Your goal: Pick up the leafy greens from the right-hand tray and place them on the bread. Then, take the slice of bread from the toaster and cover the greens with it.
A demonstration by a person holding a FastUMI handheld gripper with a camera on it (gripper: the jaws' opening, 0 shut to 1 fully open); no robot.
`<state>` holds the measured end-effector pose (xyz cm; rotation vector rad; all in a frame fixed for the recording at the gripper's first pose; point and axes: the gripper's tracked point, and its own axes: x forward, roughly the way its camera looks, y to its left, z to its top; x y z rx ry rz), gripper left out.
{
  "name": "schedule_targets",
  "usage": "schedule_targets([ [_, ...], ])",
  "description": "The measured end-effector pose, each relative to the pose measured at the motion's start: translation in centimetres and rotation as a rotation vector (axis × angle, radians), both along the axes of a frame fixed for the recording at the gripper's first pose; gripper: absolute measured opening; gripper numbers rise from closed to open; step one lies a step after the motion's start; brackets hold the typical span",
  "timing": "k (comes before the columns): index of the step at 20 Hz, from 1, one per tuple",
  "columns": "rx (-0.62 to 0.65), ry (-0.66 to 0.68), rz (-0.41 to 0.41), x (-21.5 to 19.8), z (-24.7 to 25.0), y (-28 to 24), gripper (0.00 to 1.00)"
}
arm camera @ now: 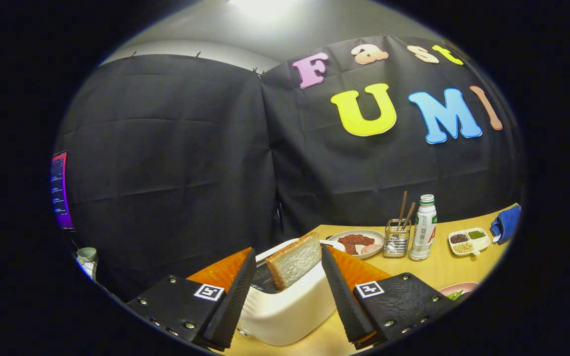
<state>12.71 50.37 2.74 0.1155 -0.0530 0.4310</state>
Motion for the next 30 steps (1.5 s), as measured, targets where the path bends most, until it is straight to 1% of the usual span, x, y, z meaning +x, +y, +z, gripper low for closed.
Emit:
schedule_targets([
  [3,-0.020,0.011,-0.022,2.0,-1.3,1.2,0.81],
  [7,-0.045,0.024,-0.073,4.1,-2.3,1.4,0.81],
  [10,-0.051,0.027,-0.076,4.8,-2.6,1.3,0.81],
  [11,-0.060,0.024,-0.078,5.3,-2.9,1.4,0.74],
  [12,-0.065,0.033,-0.091,5.4,-3.0,1.1,0.57],
  [14,-0.048,0.054,-0.084,4.9,-3.0,1.0,0.23],
  [15,-0.042,0.051,-0.074,4.7,-2.8,1.1,0.13],
  [17,-0.016,0.037,-0.071,4.4,-1.7,0.7,0.13],
  [18,0.007,0.027,-0.060,4.0,-0.8,0.7,0.02],
  [22,0.053,-0.045,-0.030,2.7,2.3,-0.2,0.01],
  [26,0.098,-0.068,-0.007,0.9,4.9,-1.7,0.01],
  [30,0.054,-0.092,-0.058,-0.6,5.4,-5.1,0.01],
])
